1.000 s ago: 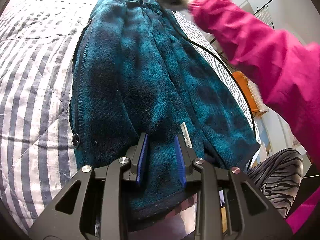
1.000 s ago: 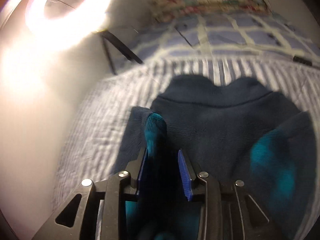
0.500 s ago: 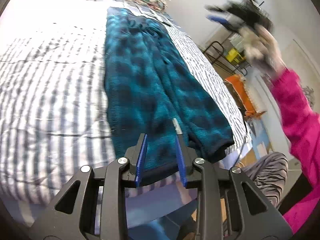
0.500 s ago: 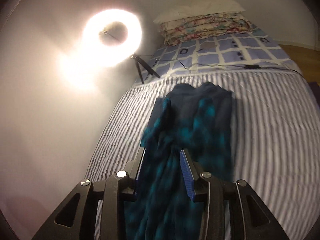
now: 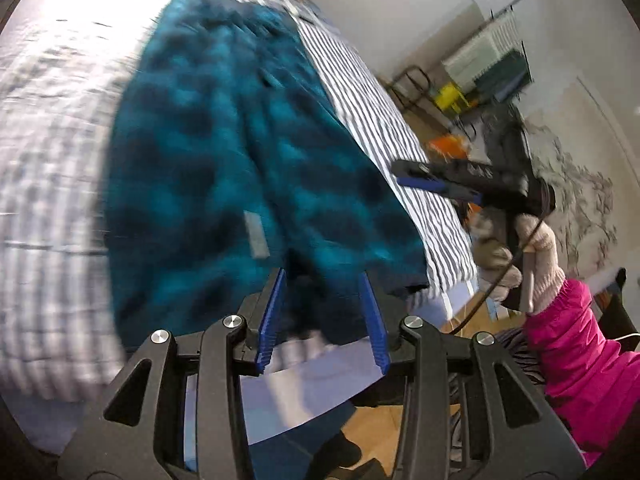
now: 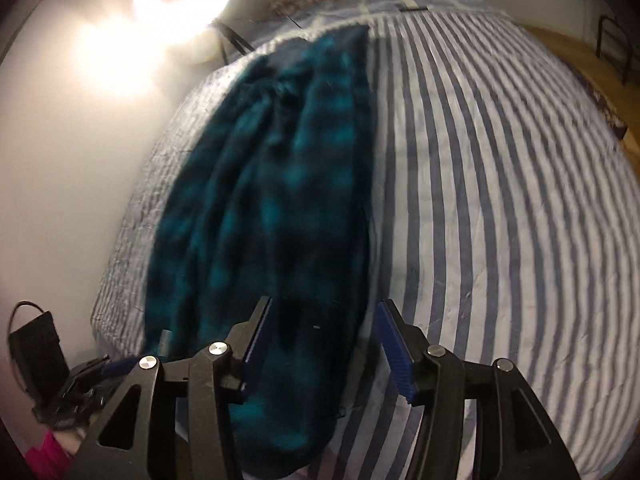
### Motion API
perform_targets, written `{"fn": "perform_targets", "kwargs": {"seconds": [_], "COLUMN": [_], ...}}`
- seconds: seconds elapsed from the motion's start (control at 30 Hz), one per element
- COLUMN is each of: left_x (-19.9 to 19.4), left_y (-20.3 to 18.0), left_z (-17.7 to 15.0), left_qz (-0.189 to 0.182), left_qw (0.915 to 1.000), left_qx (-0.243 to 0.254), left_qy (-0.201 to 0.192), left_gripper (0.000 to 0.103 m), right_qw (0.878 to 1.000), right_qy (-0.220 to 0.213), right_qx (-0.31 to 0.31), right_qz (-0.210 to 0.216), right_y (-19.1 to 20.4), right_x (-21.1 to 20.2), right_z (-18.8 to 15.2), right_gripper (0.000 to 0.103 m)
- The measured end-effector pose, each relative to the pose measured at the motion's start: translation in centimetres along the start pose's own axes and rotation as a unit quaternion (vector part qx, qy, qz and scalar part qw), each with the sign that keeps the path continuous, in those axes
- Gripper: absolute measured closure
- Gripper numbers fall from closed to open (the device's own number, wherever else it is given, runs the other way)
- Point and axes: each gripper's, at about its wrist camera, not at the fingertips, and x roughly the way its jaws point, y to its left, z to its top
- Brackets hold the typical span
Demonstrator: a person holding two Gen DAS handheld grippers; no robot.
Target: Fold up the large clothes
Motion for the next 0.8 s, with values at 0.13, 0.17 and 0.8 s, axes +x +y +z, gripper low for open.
{"fn": "perform_targets", "kwargs": {"seconds": [0.13,0.17,0.8], "left_x": [4.0,4.5,-3.9], "left_y": [-0.9,-0.9,-2.3], "left_z": [0.0,0.0,-4.8], "left_qz": [0.017,0.016,0.085], "left_qw": [0.9994,0.9993,0.9919], "left_qx": [-0.005,-0.008,0.082], "left_qy": [0.031,0.032,-0.047], "left_gripper": [0.065,0.065,0.077], "right_qw": [1.000,1.000,0.999], "right_qy": [-0.005,-0.006,-0.005], "right_qx": [0.017,0.019,-0.037], "right_qz": [0.014,0.018,-0.031], "right_y": [-1.4,-1.7,0.7], "right_x": [1.3,1.5,2.6], "right_z": [1.3,1.5,4.2], "right_gripper": [0.047,0.047,0.069]}}
